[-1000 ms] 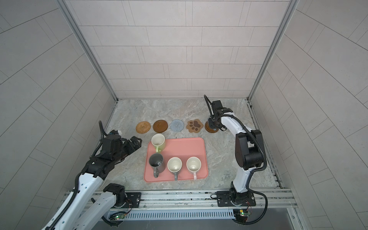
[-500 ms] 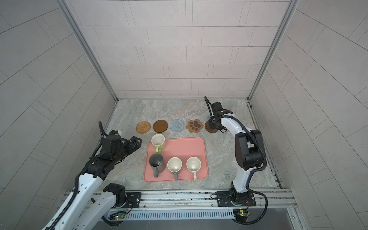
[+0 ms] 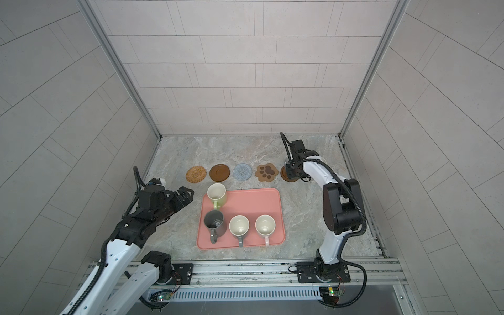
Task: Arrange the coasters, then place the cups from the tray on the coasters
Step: 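Open right gripper and raise it off the placed mug, then move right gripper back over the light green mug on the tray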
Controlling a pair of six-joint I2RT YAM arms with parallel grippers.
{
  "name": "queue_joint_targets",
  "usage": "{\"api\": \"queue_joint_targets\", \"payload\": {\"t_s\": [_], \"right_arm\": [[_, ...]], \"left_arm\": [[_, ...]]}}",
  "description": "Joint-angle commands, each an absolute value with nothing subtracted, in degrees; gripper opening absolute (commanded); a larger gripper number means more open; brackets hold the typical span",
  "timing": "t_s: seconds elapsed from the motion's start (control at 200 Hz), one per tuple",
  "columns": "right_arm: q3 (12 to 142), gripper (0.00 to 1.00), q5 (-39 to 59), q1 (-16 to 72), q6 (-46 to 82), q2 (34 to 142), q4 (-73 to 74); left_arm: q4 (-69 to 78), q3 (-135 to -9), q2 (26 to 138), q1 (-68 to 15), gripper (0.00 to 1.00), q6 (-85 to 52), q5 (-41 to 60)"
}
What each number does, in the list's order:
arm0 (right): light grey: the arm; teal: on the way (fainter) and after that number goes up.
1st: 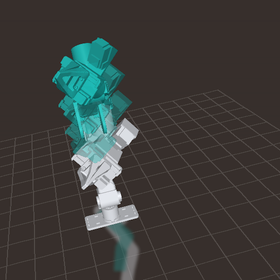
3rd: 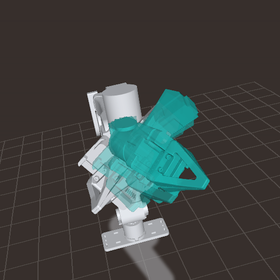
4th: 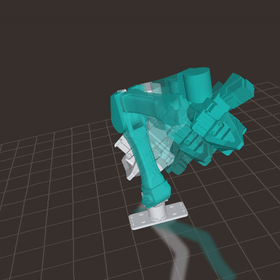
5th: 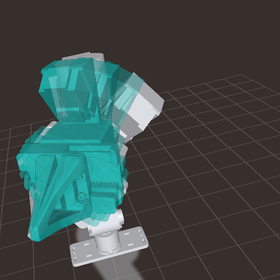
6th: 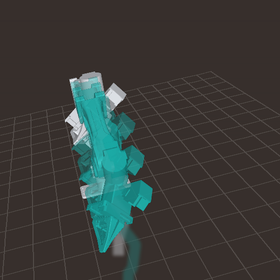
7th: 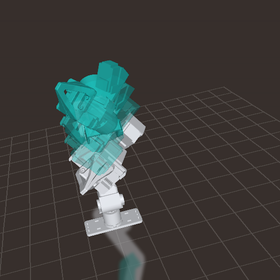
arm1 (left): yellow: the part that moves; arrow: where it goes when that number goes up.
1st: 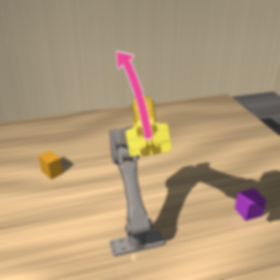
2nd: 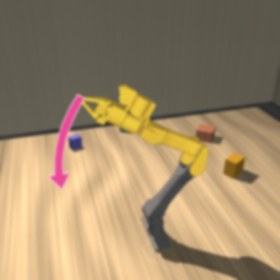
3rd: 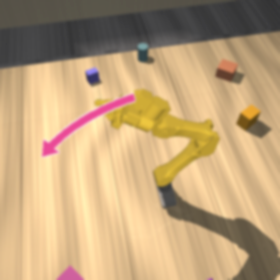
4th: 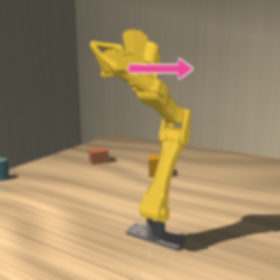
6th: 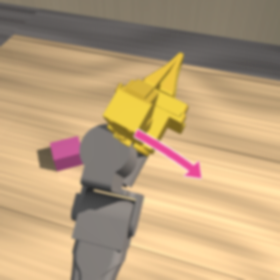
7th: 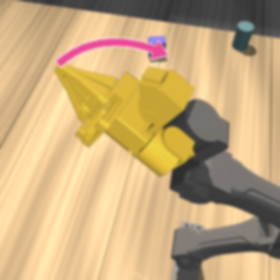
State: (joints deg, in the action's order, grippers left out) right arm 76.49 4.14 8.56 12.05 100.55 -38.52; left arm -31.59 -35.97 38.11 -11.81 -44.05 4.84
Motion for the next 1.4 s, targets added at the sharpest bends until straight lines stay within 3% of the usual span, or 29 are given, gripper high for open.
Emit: {"api": "queue_joint_targets", "payload": {"t_s": [0.0,0.375,0.65,1.151,1.396], "right_arm": [[77.99,0.41,2.92,8.28,11.96,96.64,-41.57],[81.73,0.48,6.04,9.00,12.76,88.15,-47.12],[83.98,0.51,4.04,17.98,17.28,85.08,-50.39],[90.09,0.67,-3.41,42.67,31.51,94.18,-52.21],[95.44,0.68,-4.76,50.11,35.86,102.34,-51.81]], "left_arm": [[-31.99,-35.77,37.22,-12.17,1.00,-44.47,3.96],[-32.28,-36.26,37.02,-12.09,1.00,-43.96,3.31],[-33.12,-36.29,35.57,-12.09,1.00,-43.68,2.41],[-34.36,-35.33,32.69,-12.04,1.00,-44.04,1.75],[-34.38,-34.41,32.45,-12.02,1.00,-44.10,1.32]]}}
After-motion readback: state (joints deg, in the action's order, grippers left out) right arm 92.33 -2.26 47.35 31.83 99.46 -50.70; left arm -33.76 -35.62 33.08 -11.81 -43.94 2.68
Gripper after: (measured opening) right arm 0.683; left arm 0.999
